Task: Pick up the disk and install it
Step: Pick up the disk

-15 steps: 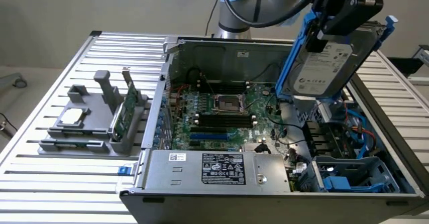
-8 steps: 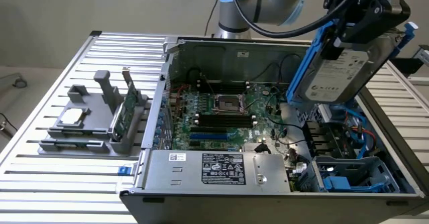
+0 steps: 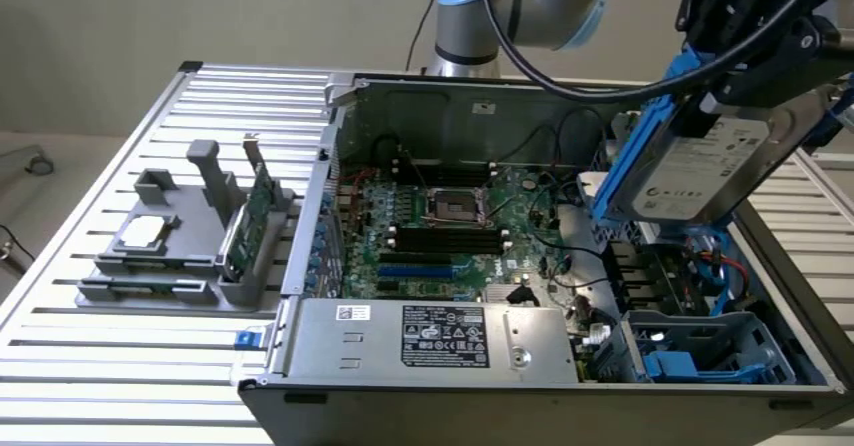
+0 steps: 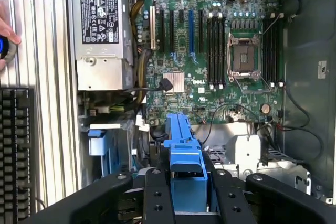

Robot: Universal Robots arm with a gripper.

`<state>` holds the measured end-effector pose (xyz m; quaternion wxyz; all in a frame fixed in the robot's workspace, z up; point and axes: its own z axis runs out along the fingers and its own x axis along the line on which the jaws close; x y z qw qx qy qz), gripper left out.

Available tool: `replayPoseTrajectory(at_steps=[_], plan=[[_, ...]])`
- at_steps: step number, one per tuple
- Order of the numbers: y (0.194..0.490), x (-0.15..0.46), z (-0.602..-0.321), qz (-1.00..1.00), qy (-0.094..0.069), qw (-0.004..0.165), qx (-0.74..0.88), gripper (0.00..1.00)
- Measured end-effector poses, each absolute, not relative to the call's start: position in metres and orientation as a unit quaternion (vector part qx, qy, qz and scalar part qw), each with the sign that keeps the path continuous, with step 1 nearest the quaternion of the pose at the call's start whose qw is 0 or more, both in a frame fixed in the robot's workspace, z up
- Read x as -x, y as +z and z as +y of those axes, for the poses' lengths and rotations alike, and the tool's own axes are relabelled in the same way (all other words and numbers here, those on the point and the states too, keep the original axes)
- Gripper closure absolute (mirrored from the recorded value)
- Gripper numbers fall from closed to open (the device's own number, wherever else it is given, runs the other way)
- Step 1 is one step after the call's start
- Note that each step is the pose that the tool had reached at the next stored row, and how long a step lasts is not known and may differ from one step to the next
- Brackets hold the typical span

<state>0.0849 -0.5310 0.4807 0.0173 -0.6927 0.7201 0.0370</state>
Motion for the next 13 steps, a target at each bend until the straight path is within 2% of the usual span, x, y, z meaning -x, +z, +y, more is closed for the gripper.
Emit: replayPoseTrajectory(at_steps=[13], plan=[[0.491,-0.099,-0.561,0.72,0.037,0.017,0.693,0.67]])
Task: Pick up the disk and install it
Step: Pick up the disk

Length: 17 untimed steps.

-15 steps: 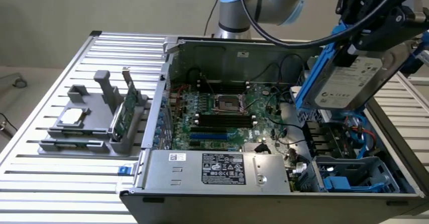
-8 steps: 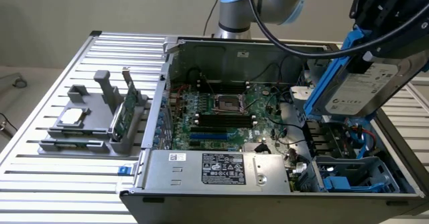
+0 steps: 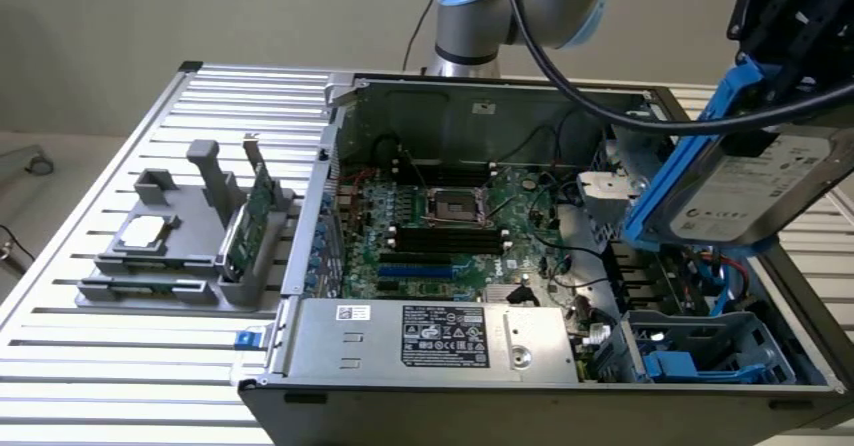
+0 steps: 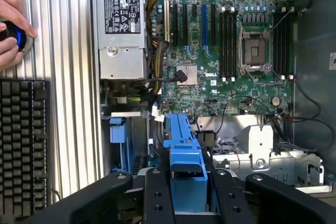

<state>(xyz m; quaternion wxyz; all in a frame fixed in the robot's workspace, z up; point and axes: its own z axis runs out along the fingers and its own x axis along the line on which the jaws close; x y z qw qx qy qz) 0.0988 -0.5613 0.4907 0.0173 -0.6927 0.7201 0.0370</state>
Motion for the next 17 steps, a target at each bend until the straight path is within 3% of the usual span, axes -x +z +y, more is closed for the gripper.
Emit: replayPoseTrajectory(at_steps=[11,17], plan=[[0.491,-0.101,-0.602,0.72,0.038,0.018,0.693,0.67],[0.482,-0.101,-0.608,0.72,0.039,0.023,0.693,0.67]])
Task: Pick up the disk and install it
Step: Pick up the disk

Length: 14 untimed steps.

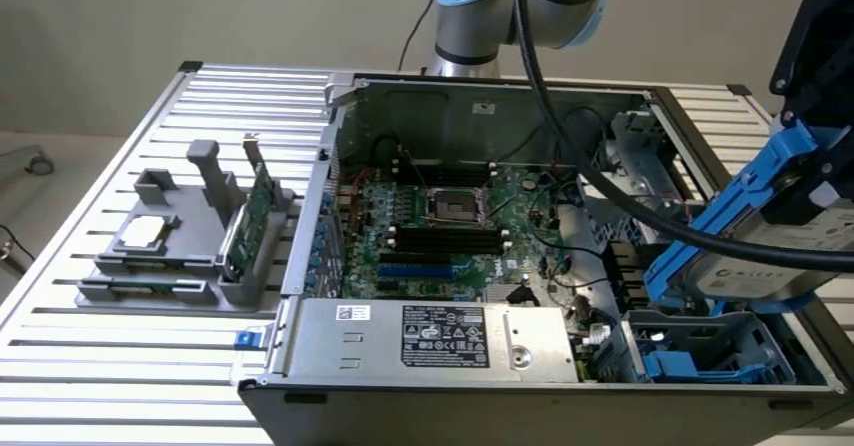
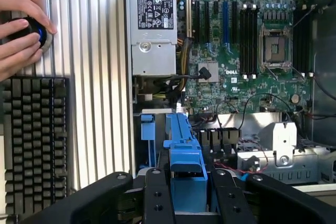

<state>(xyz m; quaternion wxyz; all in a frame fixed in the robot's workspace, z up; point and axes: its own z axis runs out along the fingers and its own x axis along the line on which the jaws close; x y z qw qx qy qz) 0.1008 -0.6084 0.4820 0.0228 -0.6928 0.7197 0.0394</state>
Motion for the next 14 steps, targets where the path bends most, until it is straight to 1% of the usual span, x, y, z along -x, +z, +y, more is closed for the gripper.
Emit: replayPoseTrajectory(at_steps=[14], plan=[[0.457,-0.101,-0.609,0.715,0.038,0.024,0.698,0.67]])
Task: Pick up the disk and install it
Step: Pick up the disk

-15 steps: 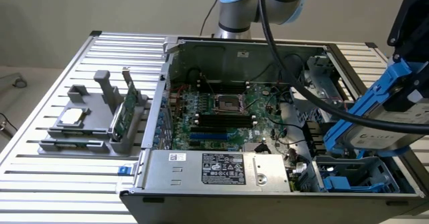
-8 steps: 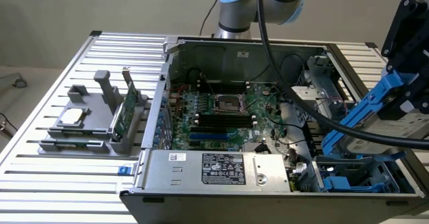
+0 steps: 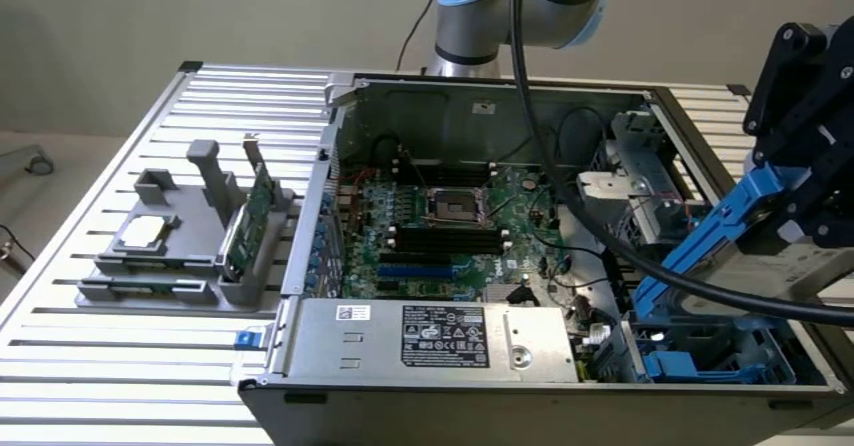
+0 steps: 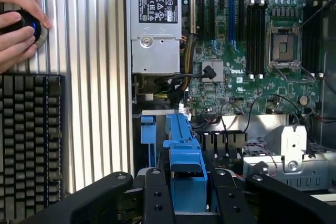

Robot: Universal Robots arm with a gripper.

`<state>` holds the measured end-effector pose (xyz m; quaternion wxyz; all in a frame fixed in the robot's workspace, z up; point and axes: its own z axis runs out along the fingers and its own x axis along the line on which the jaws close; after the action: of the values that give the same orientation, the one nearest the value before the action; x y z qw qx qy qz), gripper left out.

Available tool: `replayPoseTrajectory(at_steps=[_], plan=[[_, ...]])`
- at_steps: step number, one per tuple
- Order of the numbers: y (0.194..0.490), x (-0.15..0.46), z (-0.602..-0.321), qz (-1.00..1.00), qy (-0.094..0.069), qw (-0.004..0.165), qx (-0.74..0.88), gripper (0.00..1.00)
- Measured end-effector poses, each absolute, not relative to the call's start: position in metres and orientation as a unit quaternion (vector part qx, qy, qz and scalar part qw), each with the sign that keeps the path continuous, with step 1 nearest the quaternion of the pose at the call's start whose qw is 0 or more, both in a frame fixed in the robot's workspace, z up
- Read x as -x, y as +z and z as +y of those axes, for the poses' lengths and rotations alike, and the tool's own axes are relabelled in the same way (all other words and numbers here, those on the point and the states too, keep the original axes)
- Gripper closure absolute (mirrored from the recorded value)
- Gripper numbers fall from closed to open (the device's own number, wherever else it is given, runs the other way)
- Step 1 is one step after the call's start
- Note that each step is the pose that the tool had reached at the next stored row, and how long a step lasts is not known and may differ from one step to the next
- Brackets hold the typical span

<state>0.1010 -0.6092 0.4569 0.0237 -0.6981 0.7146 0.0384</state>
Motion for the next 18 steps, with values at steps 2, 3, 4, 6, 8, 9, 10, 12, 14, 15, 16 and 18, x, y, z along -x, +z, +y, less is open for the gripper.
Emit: replayPoseTrajectory(at_steps=[2,3,4,6,8,9,10,12,14,15,16,18], plan=[[0.454,-0.102,-0.609,0.713,0.038,0.024,0.7,0.67],[0.453,-0.103,-0.609,0.712,0.038,0.024,0.701,0.67],[0.452,-0.103,-0.609,0.711,0.039,0.024,0.702,0.67],[0.45,-0.105,-0.609,0.709,0.039,0.023,0.704,0.67],[0.448,-0.106,-0.609,0.707,0.039,0.023,0.706,0.67],[0.447,-0.106,-0.609,0.706,0.039,0.023,0.707,0.67],[0.446,-0.107,-0.609,0.705,0.039,0.023,0.708,0.67],[0.446,-0.109,-0.609,0.703,0.039,0.023,0.71,0.67],[0.446,-0.11,-0.61,0.701,0.039,0.023,0.711,0.67],[0.446,-0.11,-0.61,0.701,0.039,0.023,0.712,0.67],[0.446,-0.11,-0.611,0.7,0.039,0.023,0.712,0.67],[0.446,-0.11,-0.613,0.7,0.039,0.023,0.713,0.67]])
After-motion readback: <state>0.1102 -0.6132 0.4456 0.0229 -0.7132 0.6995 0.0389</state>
